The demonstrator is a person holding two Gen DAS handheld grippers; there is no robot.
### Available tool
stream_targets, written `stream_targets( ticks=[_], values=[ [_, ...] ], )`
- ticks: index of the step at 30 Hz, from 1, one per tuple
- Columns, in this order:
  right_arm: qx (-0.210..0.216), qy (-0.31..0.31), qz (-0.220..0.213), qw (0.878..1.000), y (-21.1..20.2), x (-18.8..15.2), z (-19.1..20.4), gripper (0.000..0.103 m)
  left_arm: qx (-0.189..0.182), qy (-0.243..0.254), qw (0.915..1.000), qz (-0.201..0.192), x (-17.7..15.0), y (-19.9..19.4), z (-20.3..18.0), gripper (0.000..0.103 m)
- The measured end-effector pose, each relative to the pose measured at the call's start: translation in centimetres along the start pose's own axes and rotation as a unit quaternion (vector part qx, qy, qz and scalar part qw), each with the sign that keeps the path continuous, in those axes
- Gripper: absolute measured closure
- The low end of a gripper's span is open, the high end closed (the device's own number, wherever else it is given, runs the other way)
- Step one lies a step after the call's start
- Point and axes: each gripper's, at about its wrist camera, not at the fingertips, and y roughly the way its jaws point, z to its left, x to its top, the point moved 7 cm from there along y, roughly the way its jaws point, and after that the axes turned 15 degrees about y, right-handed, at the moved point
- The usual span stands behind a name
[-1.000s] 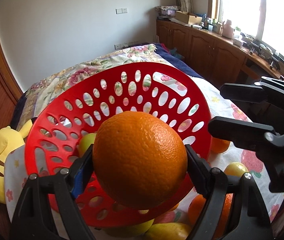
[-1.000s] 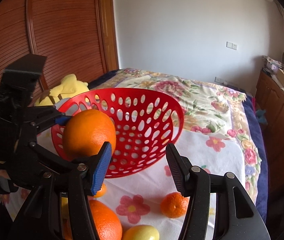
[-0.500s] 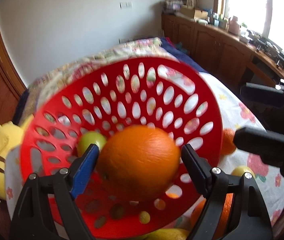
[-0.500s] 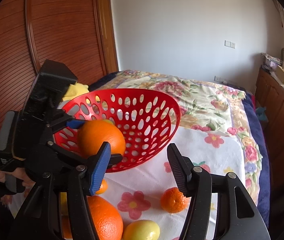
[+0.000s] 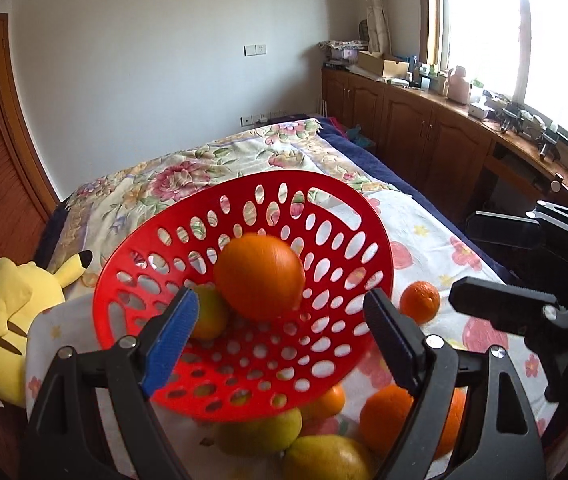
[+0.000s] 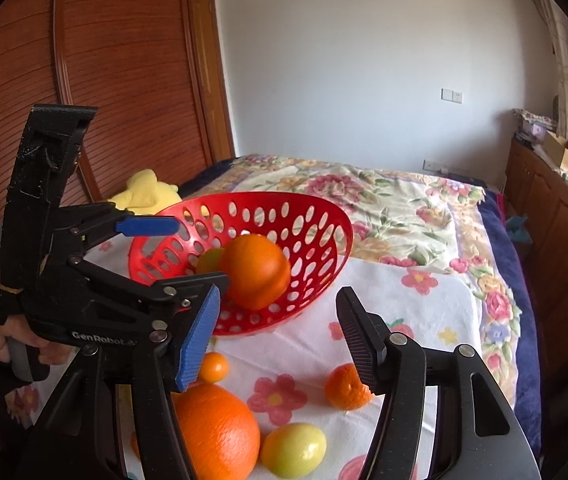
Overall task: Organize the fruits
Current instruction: 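Lower the large orange into the red basket and open the left tool, then close the right tool on another large orange while the left tool approaches a small mandarin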
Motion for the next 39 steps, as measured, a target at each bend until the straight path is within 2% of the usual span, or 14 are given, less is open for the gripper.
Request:
stream_targets(
  ticks=[7,15,26,29,39],
  values=[
    [-0.006,0.013,-0.003,1.000,-1.4,-2.7,0.9,0.040,0.010,0.001,0.9998,-0.017,-2.4,-3.1,-0.4,0.018],
    [-0.004,0.041,0.005,0.999,-2.4,-6.3,1.2,0.040,0.007,-0.008,0.9997,-0.024,-6.9,-5.1,-0.4,0.018],
    [-0.009,0.044,0.023,0.999,-0.8,-9.5,2.6,0.039,0.016,-0.030,0.9994,-0.005,-13.0,-5.6,-0.6,0.018],
    [-0.016,0.042,0.027,0.999,-0.3,-10.2,2.6,0.033,0.015,-0.039,0.9991,0.000,-14.3,-5.1,-0.3,0.018],
    [-0.038,0.028,0.048,0.998,1.3,-11.4,2.3,0.025,0.006,-0.064,0.9979,0.009,-17.4,-3.8,-0.3,0.018]
  ],
)
